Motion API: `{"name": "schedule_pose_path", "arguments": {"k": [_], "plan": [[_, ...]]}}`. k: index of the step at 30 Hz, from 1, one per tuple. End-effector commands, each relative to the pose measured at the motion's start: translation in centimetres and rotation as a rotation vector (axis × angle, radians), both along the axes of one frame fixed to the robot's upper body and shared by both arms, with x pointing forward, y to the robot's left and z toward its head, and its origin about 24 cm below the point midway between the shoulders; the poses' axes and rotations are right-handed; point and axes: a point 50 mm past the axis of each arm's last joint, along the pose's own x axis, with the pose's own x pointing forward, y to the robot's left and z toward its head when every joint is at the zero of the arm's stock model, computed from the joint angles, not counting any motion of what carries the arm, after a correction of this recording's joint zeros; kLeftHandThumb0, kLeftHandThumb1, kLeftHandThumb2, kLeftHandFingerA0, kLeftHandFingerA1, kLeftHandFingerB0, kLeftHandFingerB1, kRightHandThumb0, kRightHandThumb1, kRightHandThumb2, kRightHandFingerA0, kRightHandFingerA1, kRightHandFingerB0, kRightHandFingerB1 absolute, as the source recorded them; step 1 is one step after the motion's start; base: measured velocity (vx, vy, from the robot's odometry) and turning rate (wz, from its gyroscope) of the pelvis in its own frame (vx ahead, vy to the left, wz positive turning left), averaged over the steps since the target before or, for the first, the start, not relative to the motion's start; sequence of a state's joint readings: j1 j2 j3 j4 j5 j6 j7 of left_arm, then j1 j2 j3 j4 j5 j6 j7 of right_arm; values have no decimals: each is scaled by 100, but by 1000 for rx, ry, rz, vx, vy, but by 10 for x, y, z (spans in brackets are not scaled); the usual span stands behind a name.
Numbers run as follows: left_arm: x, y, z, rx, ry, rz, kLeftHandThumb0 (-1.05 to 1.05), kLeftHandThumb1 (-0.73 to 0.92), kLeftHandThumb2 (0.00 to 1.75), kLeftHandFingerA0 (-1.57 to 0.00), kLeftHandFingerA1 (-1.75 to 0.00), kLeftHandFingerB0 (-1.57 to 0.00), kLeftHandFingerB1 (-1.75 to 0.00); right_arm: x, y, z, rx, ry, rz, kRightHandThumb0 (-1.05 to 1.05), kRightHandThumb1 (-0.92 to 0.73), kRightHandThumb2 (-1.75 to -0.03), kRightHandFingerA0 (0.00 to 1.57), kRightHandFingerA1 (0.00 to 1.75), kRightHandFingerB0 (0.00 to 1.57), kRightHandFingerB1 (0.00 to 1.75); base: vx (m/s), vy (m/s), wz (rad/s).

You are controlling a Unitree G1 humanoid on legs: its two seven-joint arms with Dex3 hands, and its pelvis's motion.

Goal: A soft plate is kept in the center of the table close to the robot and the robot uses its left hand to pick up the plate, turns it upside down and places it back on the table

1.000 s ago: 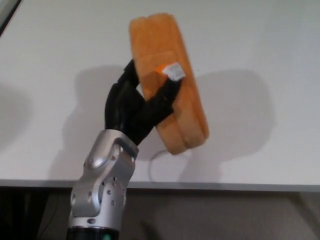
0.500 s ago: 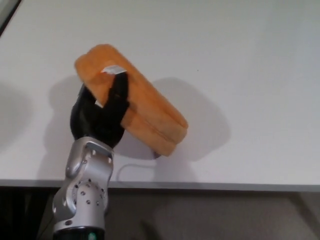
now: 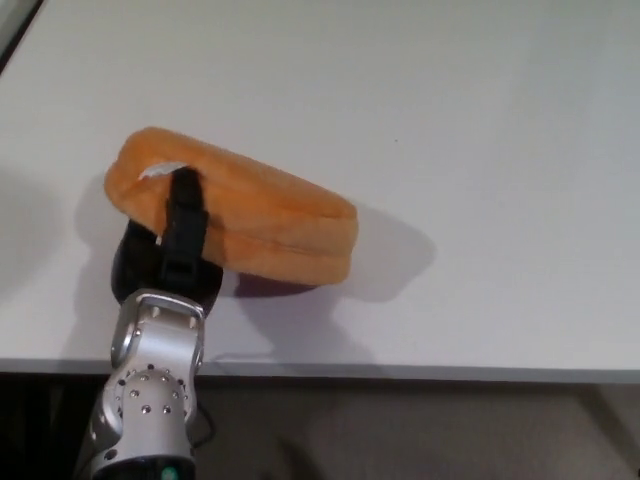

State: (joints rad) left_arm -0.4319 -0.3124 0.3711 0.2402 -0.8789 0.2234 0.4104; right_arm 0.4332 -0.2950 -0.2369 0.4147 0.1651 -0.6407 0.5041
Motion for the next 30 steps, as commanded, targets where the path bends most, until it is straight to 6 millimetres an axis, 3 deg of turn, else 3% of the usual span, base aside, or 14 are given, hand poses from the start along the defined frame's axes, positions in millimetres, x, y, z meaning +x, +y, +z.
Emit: {"name": "schedule_pose_path", "arguments": {"k": [1, 3, 4, 5, 6, 8, 9, 10, 11, 24, 27, 28, 29, 30], "plan": [[-23, -62, -40, -329, 441, -83, -7, 60, 76, -99, -175, -20, -43, 2, -7, 3, -5, 25, -20, -67, -84, -65, 45, 47, 29, 35, 0, 0, 0], [-23, -63, -42, -311, 465, -96, -10, 62, 71, -97, -175, -27, -42, 3, -7, 3, -10, 23, -18, -67, -84, -65, 45, 47, 29, 35, 0, 0, 0], [-25, -65, -46, -290, 494, -122, -15, 58, 83, -124, -158, -20, -50, 4, -7, 4, -13, 20, -12, -67, -85, -65, 44, 46, 28, 34, 0, 0, 0], [-27, -67, -50, -275, 511, -147, -15, 58, 83, -124, -158, -20, -50, 4, -7, 4, -13, 20, -8, -67, -85, -65, 44, 46, 28, 34, 0, 0, 0], [-29, -69, -52, -251, 525, -161, -9, 62, 74, -98, -175, -23, -44, 4, -7, 4, -15, 20, -6, -66, -85, -65, 43, 47, 28, 34, 0, 0, 0], [-32, -73, -56, -204, 536, -200, -8, 60, 75, -97, -175, -21, -45, 5, -6, 4, -16, 17, -8, -66, -84, -65, 44, 47, 28, 34, 0, 0, 0], [-35, -76, -58, -180, 542, -226, -9, 56, 80, -130, -171, -19, -48, 5, -6, 4, -18, 17, -9, -66, -85, -66, 44, 47, 28, 34, 0, 0, 0], [-38, -79, -60, -158, 549, -243, -9, 56, 80, -130, -171, -19, -48, 5, -6, 4, -20, 19, -8, -66, -85, -66, 44, 47, 28, 34, 0, 0, 0], [-43, -85, -65, -144, 565, -297, -10, 57, 74, -98, -175, -22, -42, 5, -6, 4, -19, 16, -8, -66, -85, -66, 44, 47, 28, 34, 0, 0, 0], [-62, -116, -70, -63, 545, -592, -14, 56, 71, -94, -175, -26, -45, 3, -8, 3, -23, 27, -14, -67, -85, -66, 45, 45, 27, 34, 0, 0, 0], [-61, -118, -66, -14, 527, -671, -16, 56, 70, -95, -175, -42, -61, 5, -7, 4, -28, 19, -8, -66, -86, -66, 44, 45, 27, 33, 0, 0, 0], [-61, -118, -66, -7, 519, -689, -16, 59, 71, -96, -175, -45, -98, 4, -6, 3, -23, 26, -12, -67, -85, -66, 44, 45, 28, 34, 0, 0, 0], [-60, -118, -66, -4, 514, -696, -17, 57, 71, -96, -175, -39, -76, 4, -6, 2, -20, 29, -13, -67, -85, -66, 44, 45, 28, 34, 0, 0, 0], [-60, -118, -65, -4, 511, -697, -17, 57, 71, -96, -175, -39, -76, 4, -6, 2, -18, 29, -13, -67, -85, -66, 44, 45, 28, 34, 0, 0, 0]]}}
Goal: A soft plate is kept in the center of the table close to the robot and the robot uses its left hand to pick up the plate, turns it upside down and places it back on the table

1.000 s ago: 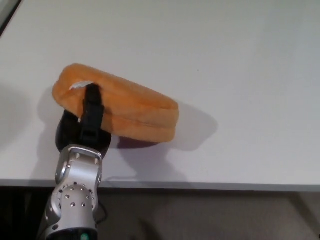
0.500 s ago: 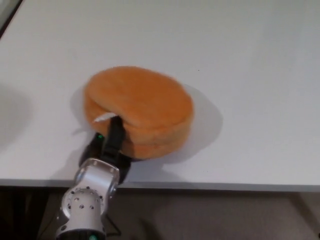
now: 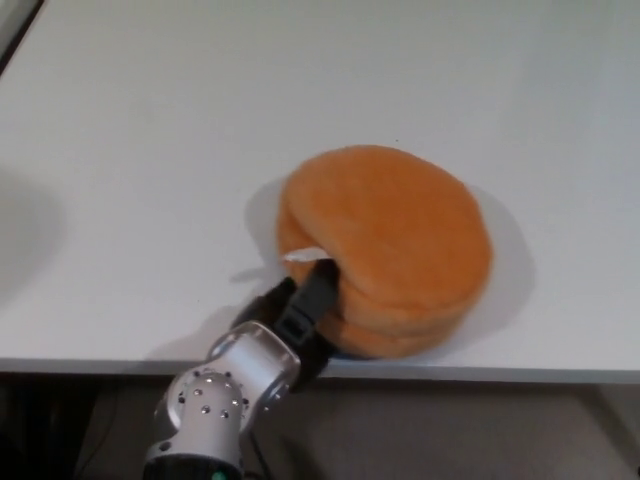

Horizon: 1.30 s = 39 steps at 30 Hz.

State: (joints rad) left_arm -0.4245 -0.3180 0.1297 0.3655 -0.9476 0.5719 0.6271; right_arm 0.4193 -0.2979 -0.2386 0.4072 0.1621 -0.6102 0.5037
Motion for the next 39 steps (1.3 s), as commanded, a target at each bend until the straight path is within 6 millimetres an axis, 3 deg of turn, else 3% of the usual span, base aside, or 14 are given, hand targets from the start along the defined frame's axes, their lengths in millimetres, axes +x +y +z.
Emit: {"name": "schedule_pose_path", "arguments": {"k": [1, 3, 7, 16, 17, 18, 20, 24, 25, 27, 28, 33, 34, 39], "plan": [[-40, -38, -27, -103, 132, -194, -17, 58, 70, -96, -175, -27, -48, -1, -5, 2, -22, 21, -14, -69, -84, -66, 45, 45, 28, 34, 0, 0, 0], [-37, -37, -25, -100, 132, -183, -24, 54, 80, -123, -158, -21, -51, -2, -5, 2, -19, 21, -18, -68, -85, -66, 44, 46, 28, 34, 0, 0, 0], [-33, -32, -20, -103, 142, -161, -20, 60, 68, -96, -175, -40, -86, -1, -6, 3, -23, 15, -11, -68, -85, -66, 44, 46, 28, 34, 0, 0, 0], [-29, -28, -16, -111, 84, -125, -19, 61, 67, -93, -175, -23, -44, -2, -5, 2, -28, 17, -14, -67, -85, -66, 45, 46, 28, 34, 0, 0, 0], [-29, -28, -16, -102, 62, -121, -28, 63, 59, -89, -175, -46, -151, -2, -5, 2, -27, 19, -13, -67, -85, -66, 44, 45, 27, 33, 0, 0, 0], [-29, -28, -15, -91, 37, -119, -28, 63, 59, -89, -175, -46, -151, -1, -6, 2, -25, 21, -12, -67, -85, -66, 44, 45, 27, 33, 0, 0, 0], [-29, -26, -15, -74, -6, -144, -61, 58, 92, -87, -128, -70, -118, -1, -6, 2, -24, 22, -10, -67, -85, -66, 44, 45, 28, 34, 0, 0, 0], [-28, -23, -14, -46, -42, -166, -59, 58, 97, -71, -113, -68, -110, 0, -5, 3, -25, 11, -7, -66, -85, -66, 44, 47, 28, 34, 0, 0, 0], [-28, -22, -15, -51, -52, -169, -68, 76, 63, -42, -103, -38, -75, 0, -5, 3, -16, 13, -10, -67, -84, -65, 45, 47, 29, 34, 0, 0, 0], [-28, -21, -14, -53, -77, -173, -75, 78, 64, -29, -69, -21, -46, 0, -5, 3, -6, 17, -10, -67, -85, -65, 44, 47, 28, 34, 0, 0, 0], [-28, -21, -12, -34, -112, -187, -86, 70, 108, 0, -28, 0, -14, 0, -5, 3, -8, 18, -11, -68, -85, -66, 45, 47, 28, 35, 0, 0, 0], [-25, -17, -8, 8, -198, -235, -105, 78, 111, 0, -12, 0, 0, -1, -5, 3, -20, 11, -8, -66, -86, -66, 44, 46, 27, 34, 0, 0, 0], [-25, -16, -7, 9, -202, -237, -92, 88, 65, 0, 0, 0, 0, 0, -5, 3, -20, 11, -7, -66, -86, -66, 44, 47, 28, 34, 0, 0, 0], [-21, -10, -4, 17, -220, -242, -95, 88, 71, 0, 0, 0, 0, 0, -5, 2, -15, 12, -8, -67, -86, -66, 44, 46, 27, 34, 0, 0, 0]]}}
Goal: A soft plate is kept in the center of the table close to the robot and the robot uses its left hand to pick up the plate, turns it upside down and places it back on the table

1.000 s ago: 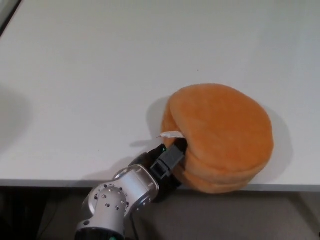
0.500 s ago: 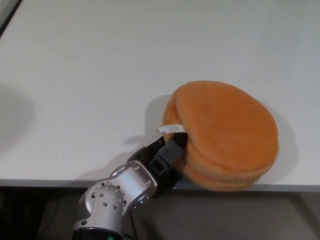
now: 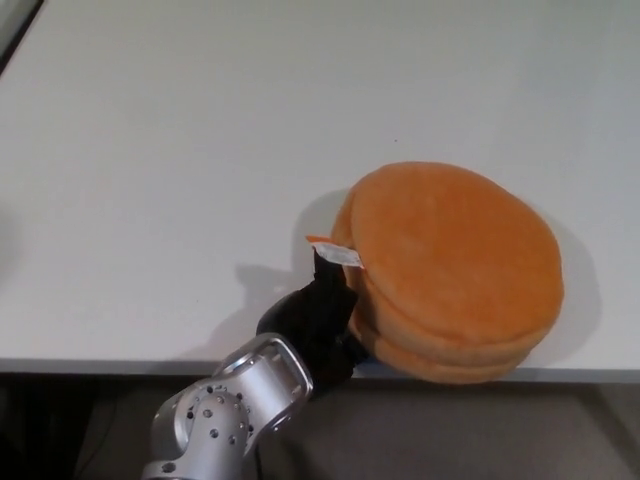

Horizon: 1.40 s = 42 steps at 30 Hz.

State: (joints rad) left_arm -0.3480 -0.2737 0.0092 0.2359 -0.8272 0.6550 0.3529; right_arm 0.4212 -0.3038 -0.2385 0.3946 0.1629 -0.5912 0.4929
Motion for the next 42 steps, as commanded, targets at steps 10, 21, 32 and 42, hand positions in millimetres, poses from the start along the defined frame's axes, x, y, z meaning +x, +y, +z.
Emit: {"name": "schedule_pose_path", "arguments": {"k": [10, 21, 32, 42], "plan": [[-7, 4, -9, 9, -18, -17, -95, 87, 67, 0, 0, 0, 0, -1, -3, 0, -2, 3, 3, -66, -86, -66, 45, 47, 29, 34, 0, 0, 0], [-2, 19, -3, 122, -55, -22, -98, 89, 67, 0, 0, 0, 0, 2, -3, 2, -20, -14, 17, -66, -87, -66, 44, 47, 27, 34, 0, 0, 0], [-5, 55, -2, 216, -72, 0, -104, 70, 111, 0, -18, 0, -3, 2, -5, 1, -17, -10, 6, -66, -87, -66, 44, 48, 27, 34, 0, 0, 0], [-10, 73, -1, 310, -95, -26, -105, 73, 114, 0, -16, 0, -1, 2, -2, 2, -30, -9, 14, -66, -87, -66, 44, 47, 27, 34, 0, 0, 0]]}}
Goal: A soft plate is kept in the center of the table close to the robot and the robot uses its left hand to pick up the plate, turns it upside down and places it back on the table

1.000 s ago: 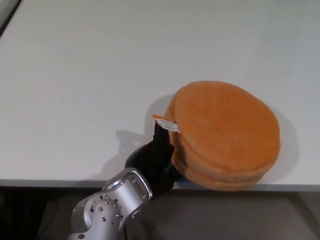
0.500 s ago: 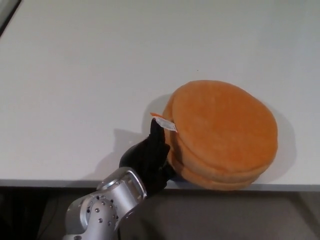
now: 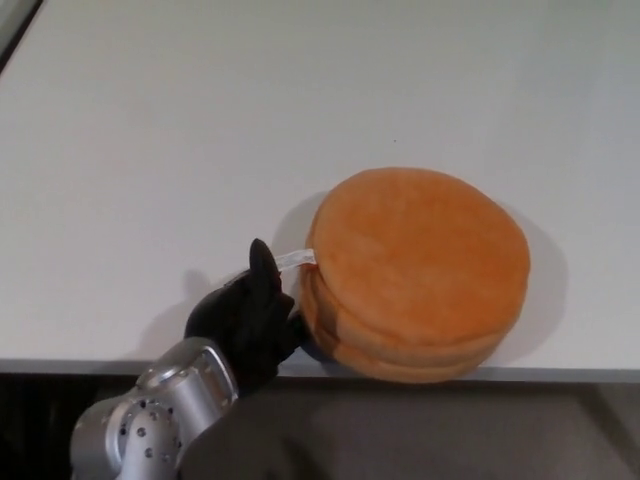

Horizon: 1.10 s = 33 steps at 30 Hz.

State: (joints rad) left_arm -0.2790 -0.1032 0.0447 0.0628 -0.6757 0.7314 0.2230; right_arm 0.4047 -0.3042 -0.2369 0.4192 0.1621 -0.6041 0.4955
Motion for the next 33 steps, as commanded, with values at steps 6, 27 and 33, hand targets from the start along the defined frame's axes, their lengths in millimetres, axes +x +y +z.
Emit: {"name": "schedule_pose_path", "arguments": {"k": [6, 27, 33], "plan": [[-10, 23, -7, 125, 23, -33, -105, 72, 113, 0, -17, 0, -1, 0, -2, 3, -8, -4, 1, -67, -86, -66, 45, 47, 29, 34, 0, 0, 0], [-43, 54, 12, 715, -525, -185, -93, 70, 112, -2, -23, -16, -25, -3, 1, 0, 5, 5, 2, -65, -86, -66, 45, 47, 28, 34, 0, 0, 0], [-59, 50, 12, 787, -665, -179, -92, 70, 112, -8, -36, -8, -29, -1, -2, 3, -13, 3, -3, -67, -86, -66, 46, 45, 28, 33, 0, 0, 0]]}}
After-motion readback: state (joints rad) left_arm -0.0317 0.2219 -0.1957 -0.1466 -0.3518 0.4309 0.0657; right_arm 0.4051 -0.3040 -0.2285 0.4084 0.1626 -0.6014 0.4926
